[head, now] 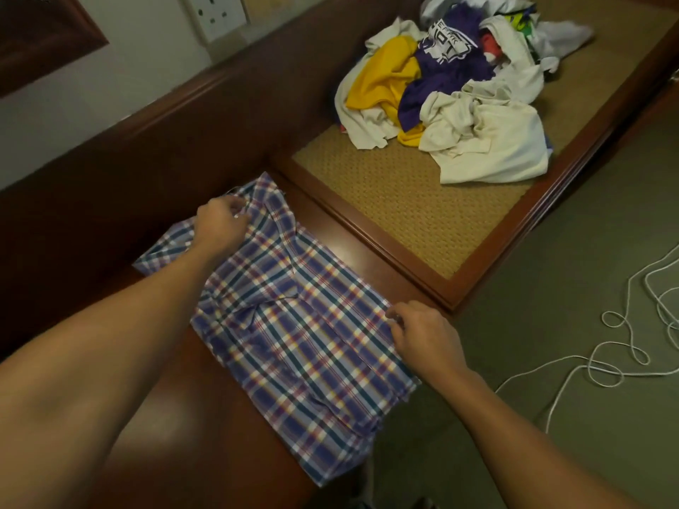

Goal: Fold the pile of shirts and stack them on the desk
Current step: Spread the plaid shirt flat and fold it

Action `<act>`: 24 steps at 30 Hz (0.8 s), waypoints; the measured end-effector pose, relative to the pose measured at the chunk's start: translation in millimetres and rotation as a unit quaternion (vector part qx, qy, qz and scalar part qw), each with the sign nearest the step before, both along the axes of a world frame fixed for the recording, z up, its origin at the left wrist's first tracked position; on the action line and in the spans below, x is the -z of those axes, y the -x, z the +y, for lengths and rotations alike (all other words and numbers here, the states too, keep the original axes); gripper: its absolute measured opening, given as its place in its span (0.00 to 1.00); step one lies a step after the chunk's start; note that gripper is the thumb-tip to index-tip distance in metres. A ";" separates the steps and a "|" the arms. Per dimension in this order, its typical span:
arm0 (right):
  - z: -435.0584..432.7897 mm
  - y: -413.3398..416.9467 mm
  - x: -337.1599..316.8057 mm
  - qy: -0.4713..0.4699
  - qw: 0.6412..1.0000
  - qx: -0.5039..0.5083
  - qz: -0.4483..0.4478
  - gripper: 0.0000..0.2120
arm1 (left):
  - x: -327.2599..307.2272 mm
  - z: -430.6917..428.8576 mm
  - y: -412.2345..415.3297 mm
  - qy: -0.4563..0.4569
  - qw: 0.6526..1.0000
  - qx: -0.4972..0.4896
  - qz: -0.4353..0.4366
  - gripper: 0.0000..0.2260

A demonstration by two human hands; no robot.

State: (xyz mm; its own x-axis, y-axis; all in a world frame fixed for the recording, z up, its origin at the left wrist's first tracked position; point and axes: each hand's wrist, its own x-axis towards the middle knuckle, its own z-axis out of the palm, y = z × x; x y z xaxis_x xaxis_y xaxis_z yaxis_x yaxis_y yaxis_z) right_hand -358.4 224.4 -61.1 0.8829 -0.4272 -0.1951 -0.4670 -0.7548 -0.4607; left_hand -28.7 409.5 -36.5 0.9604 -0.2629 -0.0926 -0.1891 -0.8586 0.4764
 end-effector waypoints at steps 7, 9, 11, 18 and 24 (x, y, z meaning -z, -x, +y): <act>2.6 -56.8 11.7 -0.013 0.997 0.040 0.059 0.12 | 21.9 -38.6 -73.9 0.007 0.995 0.004 0.096 0.23; 2.4 -64.9 13.7 -0.017 0.996 0.045 0.076 0.11 | 23.2 -48.1 -81.4 -0.013 0.994 0.014 0.108 0.23; 1.4 -69.0 12.5 -0.008 0.994 0.051 0.093 0.08 | 25.6 -50.9 -88.9 -0.023 0.994 0.003 0.107 0.20; -3.6 -68.6 5.7 -0.044 0.993 0.077 0.079 0.06 | 28.6 -21.9 -108.1 0.153 0.975 -0.031 0.161 0.06; -10.1 -72.6 10.1 -0.062 0.986 0.102 0.115 0.06 | 22.3 -26.4 -117.6 0.187 0.961 -0.022 0.204 0.12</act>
State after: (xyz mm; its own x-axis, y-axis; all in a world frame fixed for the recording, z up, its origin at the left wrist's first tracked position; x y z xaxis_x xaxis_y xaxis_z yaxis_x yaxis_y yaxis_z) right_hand -285.8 214.3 -71.2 0.7083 -0.5512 -0.4411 -0.7053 -0.5798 -0.4080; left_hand 88.9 383.1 -58.7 0.8749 -0.3116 -0.3707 0.1110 -0.6160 0.7799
